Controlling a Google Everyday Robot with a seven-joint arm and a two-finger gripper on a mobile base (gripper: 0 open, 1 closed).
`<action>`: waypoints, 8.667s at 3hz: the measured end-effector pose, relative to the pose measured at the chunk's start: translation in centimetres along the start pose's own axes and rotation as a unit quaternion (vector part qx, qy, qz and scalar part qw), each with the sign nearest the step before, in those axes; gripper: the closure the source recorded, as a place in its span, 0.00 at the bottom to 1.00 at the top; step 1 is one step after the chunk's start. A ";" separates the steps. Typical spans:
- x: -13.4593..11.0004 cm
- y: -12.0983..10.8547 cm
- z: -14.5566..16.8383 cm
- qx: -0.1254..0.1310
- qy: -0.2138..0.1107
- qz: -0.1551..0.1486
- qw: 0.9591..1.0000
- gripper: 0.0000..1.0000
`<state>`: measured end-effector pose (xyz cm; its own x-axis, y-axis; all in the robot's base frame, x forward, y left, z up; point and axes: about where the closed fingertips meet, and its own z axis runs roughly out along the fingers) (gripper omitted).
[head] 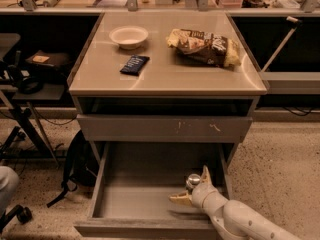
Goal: Pick 7up can from middle drawer and place on counter
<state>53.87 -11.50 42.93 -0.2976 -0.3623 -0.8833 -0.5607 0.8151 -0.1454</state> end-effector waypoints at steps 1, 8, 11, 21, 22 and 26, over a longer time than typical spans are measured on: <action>0.0 0.0 0.0 0.000 0.000 0.000 1.000 0.19; -6.9 -15.5 -1.1 -0.045 -0.030 0.143 0.988 1.00; -6.7 -16.4 -3.5 -0.034 -0.012 0.139 0.990 1.00; -48.7 -18.0 -24.0 0.102 -0.155 -0.005 0.983 1.00; -47.7 -18.7 -18.8 0.092 -0.155 0.021 0.983 1.00; -47.2 -17.2 -3.4 0.047 -0.144 0.074 0.986 0.82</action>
Offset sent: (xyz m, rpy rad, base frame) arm 0.0000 0.0000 0.0000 0.0000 0.0000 0.0000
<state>74.89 -9.94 88.59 -0.1303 -0.1044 -0.9860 -0.4490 0.8928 -0.0352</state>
